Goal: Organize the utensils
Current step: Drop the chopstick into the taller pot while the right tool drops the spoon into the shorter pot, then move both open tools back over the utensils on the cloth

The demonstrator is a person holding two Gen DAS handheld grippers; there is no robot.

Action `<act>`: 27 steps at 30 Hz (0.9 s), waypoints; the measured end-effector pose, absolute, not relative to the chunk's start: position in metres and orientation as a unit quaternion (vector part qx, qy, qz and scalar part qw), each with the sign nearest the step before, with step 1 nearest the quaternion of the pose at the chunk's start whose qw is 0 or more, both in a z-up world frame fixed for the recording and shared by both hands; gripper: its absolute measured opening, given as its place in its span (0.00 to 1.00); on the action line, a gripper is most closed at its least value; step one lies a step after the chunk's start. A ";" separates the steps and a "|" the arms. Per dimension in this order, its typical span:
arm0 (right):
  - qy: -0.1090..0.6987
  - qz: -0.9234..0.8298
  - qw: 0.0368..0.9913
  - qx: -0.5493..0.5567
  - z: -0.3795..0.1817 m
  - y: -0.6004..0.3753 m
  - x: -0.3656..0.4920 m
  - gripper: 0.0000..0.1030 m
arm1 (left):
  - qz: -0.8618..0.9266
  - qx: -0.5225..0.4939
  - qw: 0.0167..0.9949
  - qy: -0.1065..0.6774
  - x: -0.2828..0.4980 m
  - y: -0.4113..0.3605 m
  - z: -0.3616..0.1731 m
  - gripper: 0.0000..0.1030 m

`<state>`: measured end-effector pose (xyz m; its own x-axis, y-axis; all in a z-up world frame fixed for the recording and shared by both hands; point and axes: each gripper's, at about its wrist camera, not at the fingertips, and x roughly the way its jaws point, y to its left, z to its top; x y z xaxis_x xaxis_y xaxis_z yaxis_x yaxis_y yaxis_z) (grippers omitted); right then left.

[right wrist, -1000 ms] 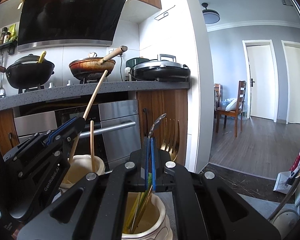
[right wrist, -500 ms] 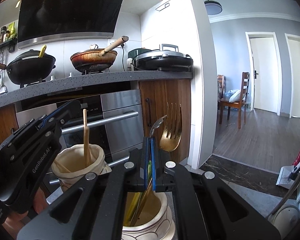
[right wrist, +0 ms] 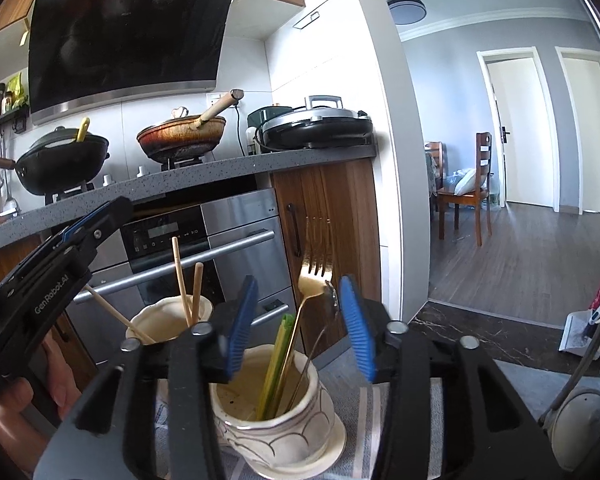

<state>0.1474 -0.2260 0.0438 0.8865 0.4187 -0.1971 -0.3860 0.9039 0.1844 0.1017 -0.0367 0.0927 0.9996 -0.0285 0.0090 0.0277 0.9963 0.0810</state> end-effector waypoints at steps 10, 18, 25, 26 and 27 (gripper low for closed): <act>0.119 0.206 0.969 0.069 0.045 -0.242 0.109 0.95 | -0.018 0.021 1.000 0.010 0.042 -0.012 0.089 0.78; 0.158 0.211 0.963 0.048 0.024 -0.235 0.074 0.95 | -0.030 0.015 0.995 0.089 0.012 0.006 0.062 0.91; 0.220 0.220 0.950 0.010 -0.005 -0.217 0.054 0.95 | -0.041 0.021 0.981 0.186 -0.004 0.018 0.014 0.93; 0.227 0.223 0.948 0.007 -0.008 -0.215 0.052 0.95 | -0.039 0.024 0.979 0.200 -0.004 0.019 0.008 0.93; 0.234 0.225 0.946 0.004 -0.012 -0.213 0.050 0.95 | -0.039 0.026 0.975 0.217 -0.004 0.020 0.000 0.93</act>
<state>0.0497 -0.2127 -0.0123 0.7891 0.4280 -0.4405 -0.4240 0.8985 0.1135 -0.0043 0.0203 -0.0004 0.9032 -0.0651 -0.4243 0.0879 0.9955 0.0343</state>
